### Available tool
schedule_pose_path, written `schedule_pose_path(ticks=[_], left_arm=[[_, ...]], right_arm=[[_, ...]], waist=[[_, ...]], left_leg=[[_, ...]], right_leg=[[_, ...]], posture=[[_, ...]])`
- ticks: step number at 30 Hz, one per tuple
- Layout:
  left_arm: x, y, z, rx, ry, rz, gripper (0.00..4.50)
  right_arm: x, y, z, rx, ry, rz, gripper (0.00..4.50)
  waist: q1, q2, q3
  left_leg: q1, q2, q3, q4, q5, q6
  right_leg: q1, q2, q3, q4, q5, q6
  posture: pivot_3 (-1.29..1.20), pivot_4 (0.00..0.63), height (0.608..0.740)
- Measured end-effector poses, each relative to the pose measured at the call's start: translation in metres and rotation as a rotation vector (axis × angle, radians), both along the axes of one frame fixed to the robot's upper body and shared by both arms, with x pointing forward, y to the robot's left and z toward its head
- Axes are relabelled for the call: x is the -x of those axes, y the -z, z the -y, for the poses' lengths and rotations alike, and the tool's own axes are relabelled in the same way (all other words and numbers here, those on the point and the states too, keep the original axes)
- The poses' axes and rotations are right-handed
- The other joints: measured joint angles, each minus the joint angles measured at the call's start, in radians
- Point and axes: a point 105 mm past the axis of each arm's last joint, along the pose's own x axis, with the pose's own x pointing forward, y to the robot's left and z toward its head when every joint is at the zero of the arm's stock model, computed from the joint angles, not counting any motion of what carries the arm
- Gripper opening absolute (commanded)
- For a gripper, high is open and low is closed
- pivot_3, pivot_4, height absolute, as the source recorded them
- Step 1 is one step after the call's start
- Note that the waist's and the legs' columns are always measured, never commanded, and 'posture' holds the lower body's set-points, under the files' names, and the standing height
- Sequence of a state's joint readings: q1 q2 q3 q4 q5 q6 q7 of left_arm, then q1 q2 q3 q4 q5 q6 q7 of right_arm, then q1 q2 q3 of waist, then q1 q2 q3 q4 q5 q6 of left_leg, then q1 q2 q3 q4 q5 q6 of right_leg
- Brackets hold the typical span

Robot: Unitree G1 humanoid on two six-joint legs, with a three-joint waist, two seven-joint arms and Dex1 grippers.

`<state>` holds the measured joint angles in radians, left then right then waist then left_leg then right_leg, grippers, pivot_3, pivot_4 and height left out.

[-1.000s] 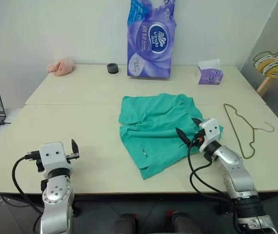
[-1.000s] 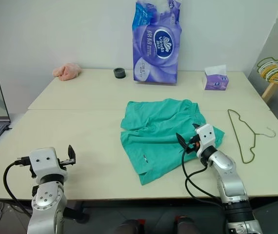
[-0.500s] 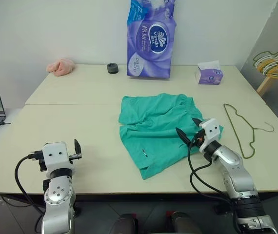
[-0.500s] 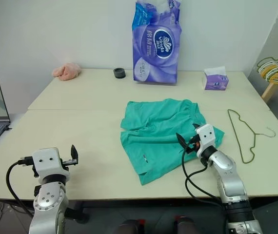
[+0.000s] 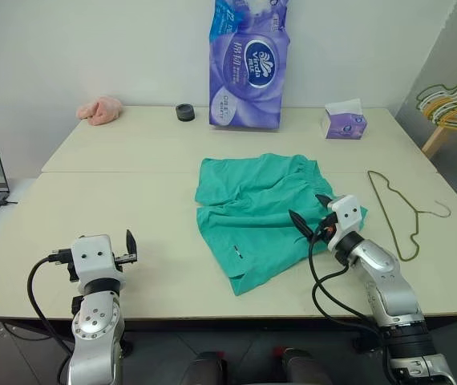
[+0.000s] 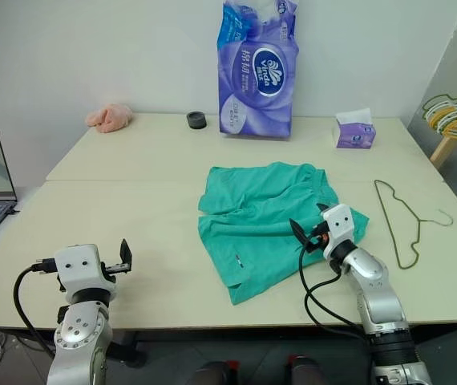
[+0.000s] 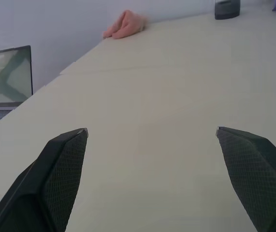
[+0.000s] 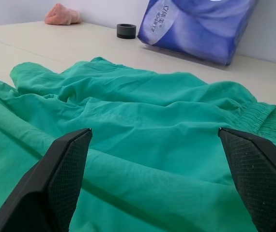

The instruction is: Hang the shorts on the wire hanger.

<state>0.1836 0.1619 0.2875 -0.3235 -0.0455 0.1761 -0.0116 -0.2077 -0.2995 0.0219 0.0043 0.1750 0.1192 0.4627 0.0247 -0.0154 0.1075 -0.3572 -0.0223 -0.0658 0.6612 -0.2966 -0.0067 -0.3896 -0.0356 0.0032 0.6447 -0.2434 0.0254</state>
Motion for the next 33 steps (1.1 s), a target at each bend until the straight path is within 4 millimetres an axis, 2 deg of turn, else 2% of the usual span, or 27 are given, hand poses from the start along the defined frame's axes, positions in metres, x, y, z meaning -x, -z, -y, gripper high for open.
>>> schedule_pose_path(ticks=[4,7,9,11,15,17,20,22,26,31,33], left_arm=[[-0.004,-0.009,0.024,-0.034,0.189,0.022,4.50],[-0.008,-0.006,0.047,-0.036,0.351,-0.004,4.50],[-0.008,0.001,0.080,-0.059,0.577,-0.075,4.50],[-0.005,0.004,0.105,-0.090,0.745,-0.116,4.50],[-0.004,-0.002,0.131,-0.164,0.958,-0.144,4.50],[-0.002,-0.003,0.145,-0.148,1.074,-0.175,4.50],[0.004,0.001,0.162,-0.061,1.206,-0.246,4.50],[0.009,0.009,0.174,-0.013,1.308,-0.337,4.50],[0.021,0.033,0.185,0.008,1.416,-0.523,4.50],[0.000,0.041,0.193,-0.083,1.362,-0.537,4.50],[-0.006,0.042,0.192,-0.121,1.336,-0.529,4.10]], right_arm=[[0.001,0.000,0.000,0.010,-0.016,-0.002,4.45],[0.002,0.000,0.000,0.017,-0.032,-0.003,4.45],[0.004,-0.002,0.001,0.037,-0.057,0.000,4.45],[0.009,-0.006,0.000,0.063,-0.106,0.008,4.45],[0.041,-0.006,-0.010,0.144,-0.353,-0.070,4.45],[0.062,-0.007,-0.010,0.205,-0.496,-0.147,4.45],[0.081,-0.008,-0.005,0.280,-0.605,-0.225,4.45],[0.085,-0.009,0.003,0.331,-0.628,-0.261,4.45],[0.082,-0.012,0.013,0.359,-0.600,-0.266,4.45],[0.079,-0.018,0.019,0.367,-0.569,-0.240,4.45],[0.077,-0.019,0.020,0.378,-0.553,-0.222,4.50]], waist=[[-0.001,0.000,0.000],[-0.002,0.002,0.001],[-0.002,0.003,0.001],[-0.006,0.005,0.002],[-0.018,0.007,0.004],[-0.026,0.009,0.005],[-0.031,0.008,0.005],[-0.040,0.007,0.006],[-0.062,0.007,0.007],[-0.064,0.005,0.008],[-0.065,0.005,0.008]], left_leg=[[0.000,0.000,0.000,0.000,0.000,0.000],[0.000,0.000,0.001,0.000,0.000,0.000],[0.000,0.000,0.002,0.000,0.000,0.000],[0.001,0.000,0.004,0.000,0.000,0.000],[0.001,0.000,0.004,0.000,0.000,0.001],[0.000,0.000,0.004,0.000,0.000,0.001],[0.001,0.000,0.004,0.001,0.000,0.001],[0.001,0.000,0.005,0.001,0.000,0.001],[0.003,0.001,0.008,0.001,0.000,0.001],[0.003,0.002,0.008,0.001,0.000,0.001],[0.003,0.002,0.009,0.001,0.000,0.001]], right_leg=[[0.000,0.000,0.000,0.000,0.000,0.000],[0.000,0.001,0.001,0.000,0.000,0.000],[0.000,0.001,0.001,0.000,0.000,0.000],[0.000,0.001,0.003,0.000,0.000,0.000],[0.000,0.002,0.003,0.000,-0.001,0.000],[0.000,0.002,0.003,0.000,-0.001,0.001],[0.000,0.002,0.003,0.000,-0.001,0.001],[0.000,0.003,0.002,0.000,-0.001,0.001],[0.000,0.005,0.003,0.001,0.000,0.002],[0.000,0.005,0.007,0.000,0.000,0.003],[0.000,0.005,0.009,0.000,0.000,0.003]], posture=[[0.05,0.066,0.740],[0.01,0.069,0.740],[0.00,0.070,0.740],[-0.01,0.071,0.740],[-0.04,0.073,0.740],[-0.05,0.072,0.740],[-0.07,0.073,0.740],[-0.10,0.075,0.740],[-0.12,0.079,0.740],[-0.14,0.082,0.740],[-0.14,0.083,0.740]])
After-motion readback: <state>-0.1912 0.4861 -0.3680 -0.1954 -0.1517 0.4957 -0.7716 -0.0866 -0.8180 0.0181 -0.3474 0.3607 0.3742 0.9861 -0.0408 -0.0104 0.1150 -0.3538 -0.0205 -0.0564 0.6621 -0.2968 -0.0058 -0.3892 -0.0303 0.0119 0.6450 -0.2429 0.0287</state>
